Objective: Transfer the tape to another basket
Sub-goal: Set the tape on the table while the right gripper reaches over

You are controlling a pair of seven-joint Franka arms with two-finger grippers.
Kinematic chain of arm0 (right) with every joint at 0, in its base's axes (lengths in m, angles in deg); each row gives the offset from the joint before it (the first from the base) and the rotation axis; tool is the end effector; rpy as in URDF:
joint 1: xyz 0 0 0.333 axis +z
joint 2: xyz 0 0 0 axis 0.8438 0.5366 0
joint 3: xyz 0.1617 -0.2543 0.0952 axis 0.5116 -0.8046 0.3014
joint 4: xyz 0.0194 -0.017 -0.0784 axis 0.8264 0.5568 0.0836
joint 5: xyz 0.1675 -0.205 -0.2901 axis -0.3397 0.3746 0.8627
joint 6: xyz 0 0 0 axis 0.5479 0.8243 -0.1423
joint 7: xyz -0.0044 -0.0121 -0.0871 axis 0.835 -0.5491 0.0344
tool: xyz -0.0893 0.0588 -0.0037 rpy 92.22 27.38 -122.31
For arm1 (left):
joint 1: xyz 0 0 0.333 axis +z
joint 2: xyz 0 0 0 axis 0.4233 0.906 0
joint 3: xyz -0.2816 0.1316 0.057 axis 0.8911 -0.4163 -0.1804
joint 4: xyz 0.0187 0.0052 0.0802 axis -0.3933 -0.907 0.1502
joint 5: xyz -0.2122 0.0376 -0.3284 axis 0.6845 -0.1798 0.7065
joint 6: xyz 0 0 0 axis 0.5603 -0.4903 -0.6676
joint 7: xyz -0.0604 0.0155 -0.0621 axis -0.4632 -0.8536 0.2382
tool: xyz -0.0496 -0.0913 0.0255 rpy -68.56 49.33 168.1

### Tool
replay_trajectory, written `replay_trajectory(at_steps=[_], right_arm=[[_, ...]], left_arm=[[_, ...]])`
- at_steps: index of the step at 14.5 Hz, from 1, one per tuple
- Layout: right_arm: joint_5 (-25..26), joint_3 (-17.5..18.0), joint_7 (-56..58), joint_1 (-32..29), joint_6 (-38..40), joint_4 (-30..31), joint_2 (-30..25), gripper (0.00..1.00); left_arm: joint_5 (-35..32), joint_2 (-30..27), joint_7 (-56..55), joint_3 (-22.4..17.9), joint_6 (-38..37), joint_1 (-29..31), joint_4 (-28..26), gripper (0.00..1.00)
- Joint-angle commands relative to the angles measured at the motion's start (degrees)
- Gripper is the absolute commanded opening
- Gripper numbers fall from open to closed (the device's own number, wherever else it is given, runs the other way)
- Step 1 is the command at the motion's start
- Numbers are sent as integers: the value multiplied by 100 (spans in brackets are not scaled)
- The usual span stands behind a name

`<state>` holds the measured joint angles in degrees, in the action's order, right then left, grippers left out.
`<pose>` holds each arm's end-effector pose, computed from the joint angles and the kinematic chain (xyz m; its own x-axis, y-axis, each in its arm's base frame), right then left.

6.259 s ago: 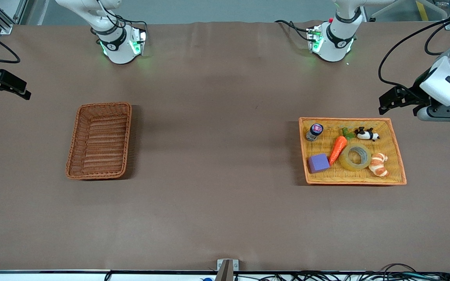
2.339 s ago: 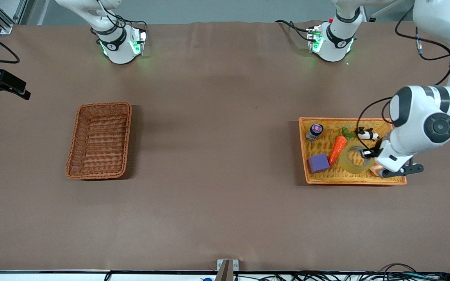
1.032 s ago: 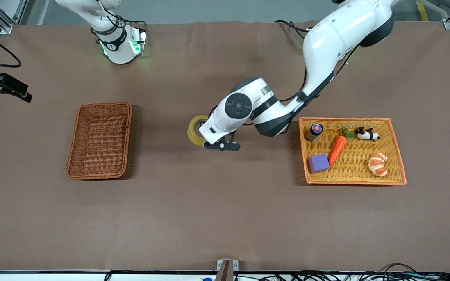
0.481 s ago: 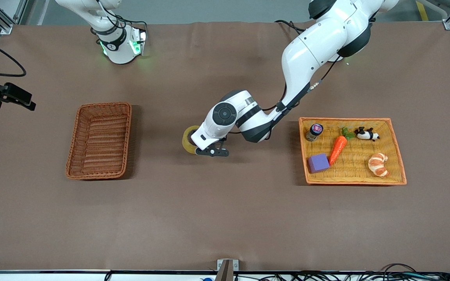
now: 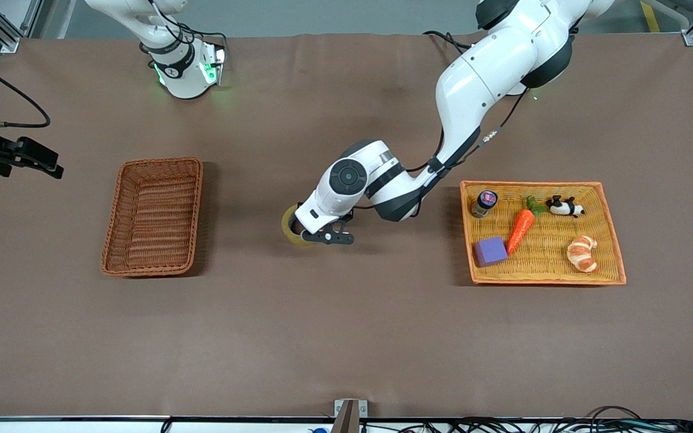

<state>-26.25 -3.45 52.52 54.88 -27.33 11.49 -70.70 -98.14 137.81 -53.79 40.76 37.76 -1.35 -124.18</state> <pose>0.5637 -0.0101 0.6150 0.9985 -0.0521 -0.0153 -0.0522 -0.9986 -0.0074 0.5202 -0.5720 0.2312 0.9947 -0.0599 -0.0833 -0.0361 -0.9645 0.2617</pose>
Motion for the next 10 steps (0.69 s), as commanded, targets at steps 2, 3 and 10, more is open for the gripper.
replay_trajectory(at_steps=[2,3,10], right_arm=[[5,-9,-135,520,-617,497,-36,100],[14,-9,-153,731,-776,629,-27,100],[23,-9,-1714,2277,-2804,2070,472,100]], left_arm=[[-117,-756,242,-33,-1327,73,-103,100],[-82,-958,470,-33,-1750,99,-103,100],[-56,-2909,1666,-42,-2290,1415,-990,100]])
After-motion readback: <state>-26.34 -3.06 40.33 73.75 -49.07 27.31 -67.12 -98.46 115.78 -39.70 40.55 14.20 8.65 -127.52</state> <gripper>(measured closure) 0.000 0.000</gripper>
